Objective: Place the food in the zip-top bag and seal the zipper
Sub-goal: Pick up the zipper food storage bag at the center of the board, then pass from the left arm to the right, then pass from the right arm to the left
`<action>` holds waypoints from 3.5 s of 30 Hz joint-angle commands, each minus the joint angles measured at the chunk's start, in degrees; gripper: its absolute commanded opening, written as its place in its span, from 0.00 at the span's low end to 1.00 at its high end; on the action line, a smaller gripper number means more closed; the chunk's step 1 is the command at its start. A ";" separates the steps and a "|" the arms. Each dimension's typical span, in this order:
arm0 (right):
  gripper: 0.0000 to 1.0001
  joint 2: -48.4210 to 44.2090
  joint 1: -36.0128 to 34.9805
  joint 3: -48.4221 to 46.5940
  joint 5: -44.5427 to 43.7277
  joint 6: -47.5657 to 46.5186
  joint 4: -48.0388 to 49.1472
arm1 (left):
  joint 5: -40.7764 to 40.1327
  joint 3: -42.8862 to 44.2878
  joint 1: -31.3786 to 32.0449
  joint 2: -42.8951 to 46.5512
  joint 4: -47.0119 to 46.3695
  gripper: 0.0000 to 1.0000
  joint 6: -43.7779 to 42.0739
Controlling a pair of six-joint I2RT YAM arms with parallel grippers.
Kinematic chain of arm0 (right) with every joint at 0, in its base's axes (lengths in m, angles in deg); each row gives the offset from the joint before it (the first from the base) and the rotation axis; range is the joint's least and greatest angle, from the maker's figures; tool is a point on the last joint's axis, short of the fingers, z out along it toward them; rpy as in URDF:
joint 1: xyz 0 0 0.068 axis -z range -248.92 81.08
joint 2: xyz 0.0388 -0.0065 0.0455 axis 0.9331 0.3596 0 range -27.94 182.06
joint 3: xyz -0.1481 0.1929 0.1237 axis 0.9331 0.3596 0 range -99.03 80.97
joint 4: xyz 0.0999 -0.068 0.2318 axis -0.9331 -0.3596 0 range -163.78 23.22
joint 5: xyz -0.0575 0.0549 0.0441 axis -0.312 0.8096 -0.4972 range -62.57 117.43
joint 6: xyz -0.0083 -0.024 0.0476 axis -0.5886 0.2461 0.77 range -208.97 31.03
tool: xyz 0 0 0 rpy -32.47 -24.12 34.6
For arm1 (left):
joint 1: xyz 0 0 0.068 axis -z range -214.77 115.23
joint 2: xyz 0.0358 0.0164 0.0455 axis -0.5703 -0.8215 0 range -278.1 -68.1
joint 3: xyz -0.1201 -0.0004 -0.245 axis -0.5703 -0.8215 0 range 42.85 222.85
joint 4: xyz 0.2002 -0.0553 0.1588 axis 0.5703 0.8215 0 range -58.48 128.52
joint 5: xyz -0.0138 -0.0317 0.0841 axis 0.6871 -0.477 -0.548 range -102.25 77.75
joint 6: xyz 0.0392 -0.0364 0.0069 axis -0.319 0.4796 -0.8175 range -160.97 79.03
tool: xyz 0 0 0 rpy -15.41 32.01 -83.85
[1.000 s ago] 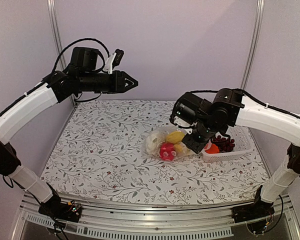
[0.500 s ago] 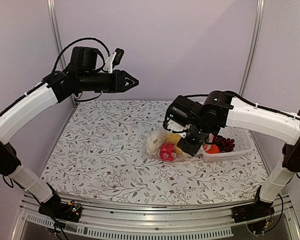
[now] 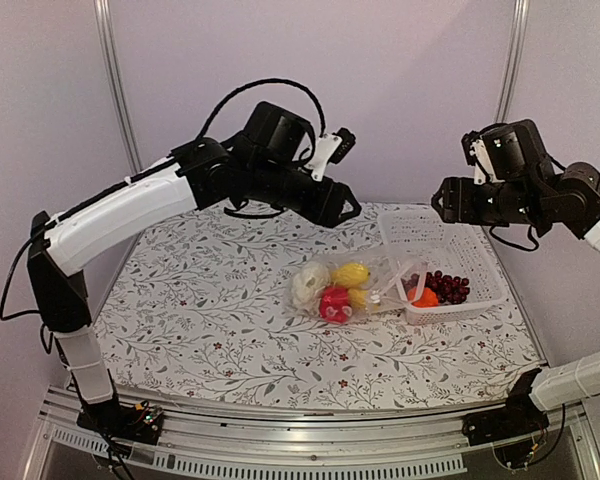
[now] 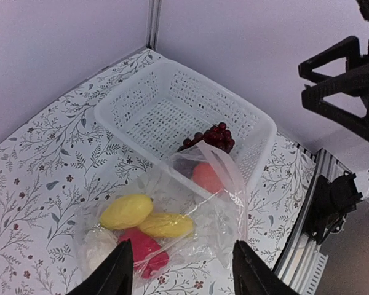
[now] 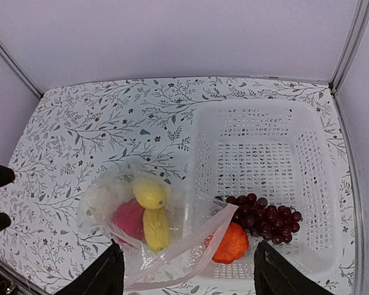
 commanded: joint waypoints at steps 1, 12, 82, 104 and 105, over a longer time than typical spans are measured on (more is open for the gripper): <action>0.70 -3.72 1.47 4.51 -0.94 10.37 1.32 | -9.03 10.06 7.04 -9.13 8.80 0.54 -7.14; 0.69 -8.16 3.03 9.49 1.87 10.40 2.26 | -22.06 25.91 17.49 -25.39 13.43 0.53 -9.05; 0.08 27.87 2.35 -25.95 44.19 -22.62 -2.01 | -15.23 13.73 1.12 -3.91 24.28 0.26 -2.32; 0.25 29.75 2.95 -28.48 37.27 -21.86 -2.94 | -0.78 11.75 -5.24 -3.82 21.52 0.01 -3.71; 0.28 29.54 3.47 -28.48 36.53 -21.37 -2.95 | -1.95 12.41 -5.82 -3.48 21.96 0.00 -3.17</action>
